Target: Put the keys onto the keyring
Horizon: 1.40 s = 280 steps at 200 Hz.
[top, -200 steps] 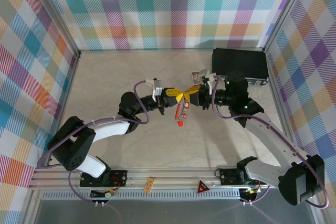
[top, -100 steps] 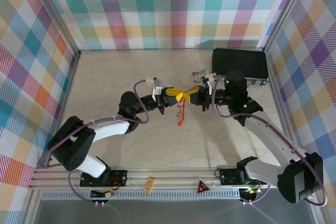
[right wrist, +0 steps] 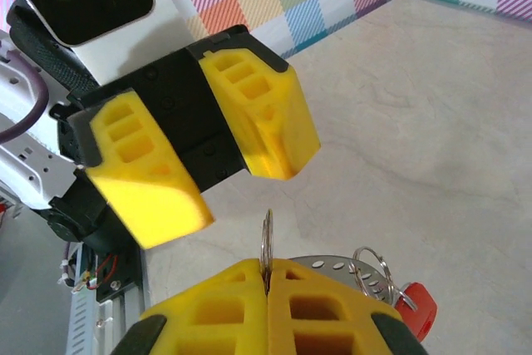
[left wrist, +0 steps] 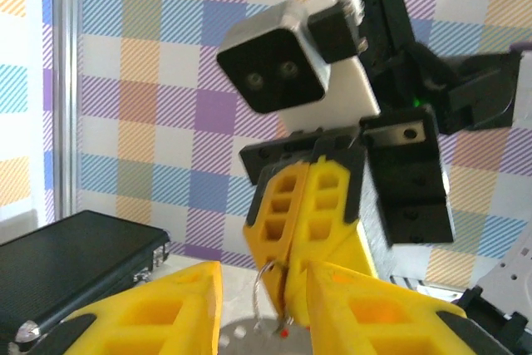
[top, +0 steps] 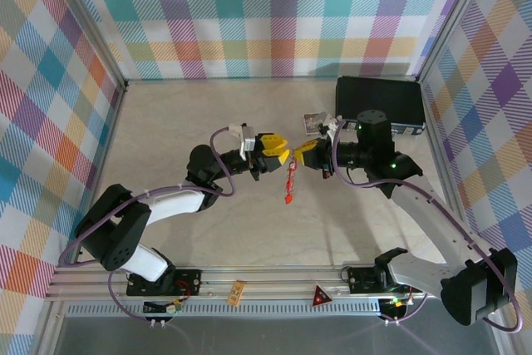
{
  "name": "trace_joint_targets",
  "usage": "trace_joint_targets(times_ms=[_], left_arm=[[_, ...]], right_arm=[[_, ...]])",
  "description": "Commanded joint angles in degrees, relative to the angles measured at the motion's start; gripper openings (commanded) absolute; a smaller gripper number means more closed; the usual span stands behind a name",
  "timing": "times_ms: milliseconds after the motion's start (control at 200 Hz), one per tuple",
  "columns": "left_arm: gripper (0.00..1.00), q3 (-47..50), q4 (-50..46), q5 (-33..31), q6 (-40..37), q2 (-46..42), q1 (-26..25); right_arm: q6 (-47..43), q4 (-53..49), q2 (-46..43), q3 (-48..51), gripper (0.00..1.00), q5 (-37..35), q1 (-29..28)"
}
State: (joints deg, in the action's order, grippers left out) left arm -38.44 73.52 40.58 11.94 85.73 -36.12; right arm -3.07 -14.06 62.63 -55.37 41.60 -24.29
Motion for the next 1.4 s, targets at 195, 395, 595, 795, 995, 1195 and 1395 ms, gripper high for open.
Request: trace_joint_targets(times_ms=[195, 395, 595, 795, 995, 1195, 1395], left_arm=[[0.32, -0.39, -10.90, 5.29, -9.83, -2.88, 3.37], [0.30, -1.44, -20.85, 7.28, -16.13, -4.41, 3.49], [0.27, -1.83, -25.40, 8.75, -19.65, -4.68, 3.42], [0.25, -2.38, -31.69, 8.50, -24.67, -5.93, 3.10], [0.24, -2.50, -33.94, 7.35, -26.86, -6.80, 2.72], [0.21, -2.62, -33.53, 7.69, -27.20, -6.87, 2.46], [0.20, -2.69, -33.92, 7.81, -27.93, -7.05, 2.15]], right_arm=[[-14.92, -20.62, 1.84, -10.37, 0.00, -12.89, -2.51], [-21.93, -31.00, 7.83, -16.77, 0.01, -21.46, -6.60], [-25.77, -34.84, 12.88, -21.91, 0.01, -25.44, -10.38], [-27.76, -37.33, 16.92, -26.64, 0.01, -26.05, -12.29], [-28.99, -38.51, 18.71, -27.97, 0.01, -26.77, -14.15], [-29.32, -38.57, 19.11, -27.94, 0.01, -26.76, -14.81], [-29.36, -38.75, 19.39, -28.21, 0.01, -26.51, -15.25]])
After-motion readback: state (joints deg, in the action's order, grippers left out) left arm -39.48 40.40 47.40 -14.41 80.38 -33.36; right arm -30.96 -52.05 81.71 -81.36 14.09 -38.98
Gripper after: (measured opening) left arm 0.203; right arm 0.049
